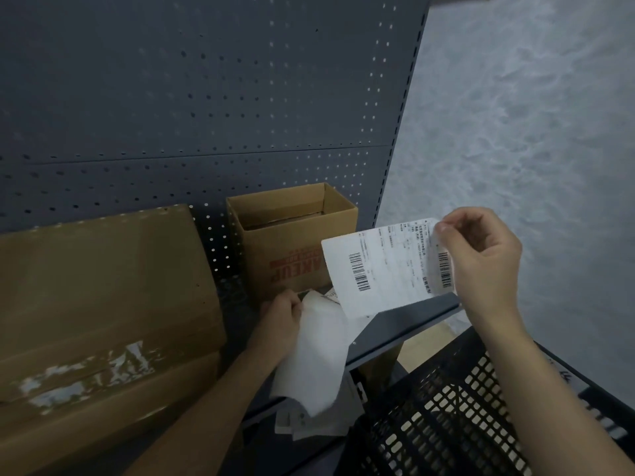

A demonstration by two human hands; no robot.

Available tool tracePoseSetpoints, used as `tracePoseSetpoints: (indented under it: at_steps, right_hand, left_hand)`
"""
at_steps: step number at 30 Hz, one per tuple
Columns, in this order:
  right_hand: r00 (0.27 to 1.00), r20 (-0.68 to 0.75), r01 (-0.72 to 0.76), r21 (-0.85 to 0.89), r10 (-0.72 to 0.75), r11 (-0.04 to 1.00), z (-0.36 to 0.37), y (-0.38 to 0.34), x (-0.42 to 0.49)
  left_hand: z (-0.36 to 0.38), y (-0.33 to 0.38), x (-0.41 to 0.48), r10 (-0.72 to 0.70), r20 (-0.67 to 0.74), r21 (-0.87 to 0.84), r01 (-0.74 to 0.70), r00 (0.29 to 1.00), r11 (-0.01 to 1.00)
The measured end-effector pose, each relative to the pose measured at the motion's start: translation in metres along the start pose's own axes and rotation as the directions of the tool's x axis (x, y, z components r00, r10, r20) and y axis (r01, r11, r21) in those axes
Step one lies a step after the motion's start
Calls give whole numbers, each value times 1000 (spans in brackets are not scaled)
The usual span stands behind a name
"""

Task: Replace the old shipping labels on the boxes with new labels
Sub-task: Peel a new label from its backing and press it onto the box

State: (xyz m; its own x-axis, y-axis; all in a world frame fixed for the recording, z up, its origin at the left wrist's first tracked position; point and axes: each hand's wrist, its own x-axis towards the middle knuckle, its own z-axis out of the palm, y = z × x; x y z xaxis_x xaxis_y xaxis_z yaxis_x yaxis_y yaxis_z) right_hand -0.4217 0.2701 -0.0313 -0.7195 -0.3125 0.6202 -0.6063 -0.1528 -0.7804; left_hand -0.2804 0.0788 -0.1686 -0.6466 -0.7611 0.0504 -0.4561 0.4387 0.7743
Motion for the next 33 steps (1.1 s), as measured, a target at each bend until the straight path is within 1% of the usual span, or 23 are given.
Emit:
tracePoseSetpoints:
  at_steps: [2, 7, 10, 12, 15, 19, 23, 25, 27, 30, 32, 33]
  right_hand:
    - [1000, 3, -9, -4, 9, 1000, 1, 0, 1]
    - [997, 70, -21, 16, 20, 1000, 12, 0, -2]
    - [992, 124, -17, 57, 10, 998, 21, -4, -4]
    - [986, 165, -5, 76, -8, 997, 28, -7, -6]
    - [974, 222, 7, 127, -36, 992, 39, -14, -6]
    - [959, 262, 54, 191, -104, 980, 52, -27, -5]
    - [947, 283, 73, 280, -155, 957, 67, -40, -3]
    - [940, 299, 59, 332, -165, 941, 74, -44, -2]
    - [936, 312, 37, 375, -163, 926, 81, -49, -1]
    - [924, 363, -59, 437, -116, 898, 94, -58, 2]
    - [902, 427, -144, 447, -69, 883, 103, -63, 3]
    - [892, 449, -161, 435, -58, 886, 108, -65, 3]
  left_hand:
    - [-3, 0, -7, 36, -3, 16, -35, 999, 999]
    - [-13, -9, -23, 107, 8, -28, -107, 994, 994]
    - [-20, -8, -33, 120, 16, -109, -118, 993, 987]
    - [-27, -6, -43, 114, 54, -159, -104, 992, 982]
    - [-35, -7, -57, 119, 98, -125, -106, 988, 986]
    - [-43, -7, -81, 100, 109, -119, -87, 989, 989]
    - [-60, -9, -108, 39, 176, -135, -15, 984, 991]
    - [-71, -12, -120, -40, 222, -67, 57, 974, 996]
    - [-84, -11, -131, -136, 262, 51, 126, 956, 991]
    - [-107, -5, -144, -265, 315, 177, 218, 911, 960]
    - [-124, 1, -154, -325, 346, 284, 232, 880, 930]
    - [-134, 3, -159, -351, 361, 340, 229, 864, 912]
